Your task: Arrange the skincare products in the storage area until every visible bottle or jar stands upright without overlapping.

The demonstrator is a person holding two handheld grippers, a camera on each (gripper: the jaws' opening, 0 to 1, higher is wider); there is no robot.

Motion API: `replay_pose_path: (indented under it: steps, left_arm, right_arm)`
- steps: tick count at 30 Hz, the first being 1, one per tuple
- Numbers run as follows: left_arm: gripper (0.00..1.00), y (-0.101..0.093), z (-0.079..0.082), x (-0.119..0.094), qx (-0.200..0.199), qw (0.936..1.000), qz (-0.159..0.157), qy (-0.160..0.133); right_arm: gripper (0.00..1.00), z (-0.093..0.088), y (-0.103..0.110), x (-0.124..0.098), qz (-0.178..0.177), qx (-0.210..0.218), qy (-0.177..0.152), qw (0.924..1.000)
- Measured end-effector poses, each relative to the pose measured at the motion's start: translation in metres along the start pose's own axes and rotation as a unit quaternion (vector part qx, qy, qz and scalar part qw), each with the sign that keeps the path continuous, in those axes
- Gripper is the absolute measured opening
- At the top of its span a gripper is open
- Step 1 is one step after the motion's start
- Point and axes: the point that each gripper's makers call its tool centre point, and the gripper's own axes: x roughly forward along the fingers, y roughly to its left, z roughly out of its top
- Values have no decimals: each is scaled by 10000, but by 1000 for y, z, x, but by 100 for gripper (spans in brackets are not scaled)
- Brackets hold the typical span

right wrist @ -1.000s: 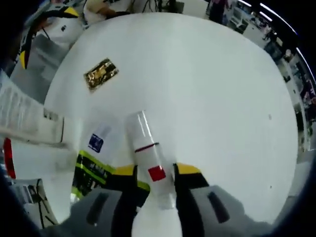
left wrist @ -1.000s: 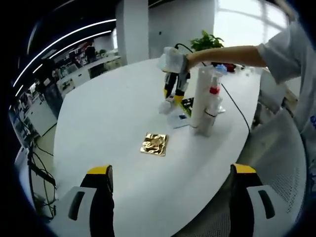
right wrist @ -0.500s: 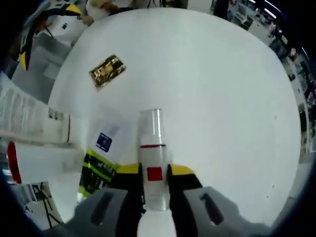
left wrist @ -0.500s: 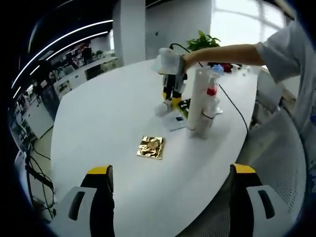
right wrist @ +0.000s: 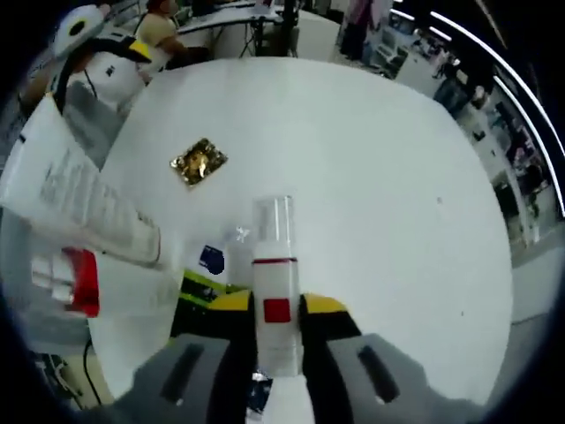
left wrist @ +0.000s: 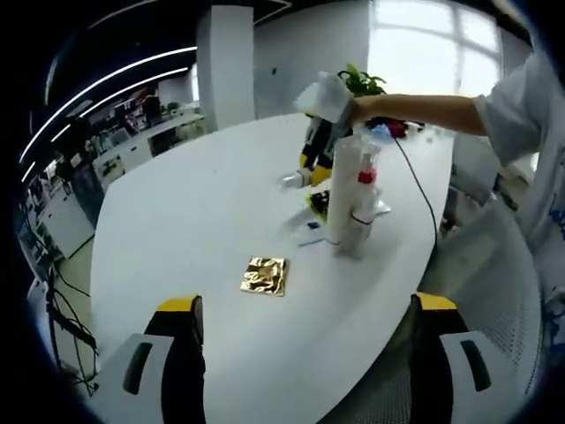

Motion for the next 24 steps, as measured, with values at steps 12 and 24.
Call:
replay_pose_path:
  steps: [12, 24]
  left_arm:
    - [97, -7, 9, -1, 184, 9997, -91, -102]
    - [97, -14, 17, -1, 312, 9991, -167, -245]
  right_arm:
    - [19, -12, 15, -44, -769, 784, -680, 9916]
    - [19, -22, 32, -87, -1437, 1325, -1143, 9740]
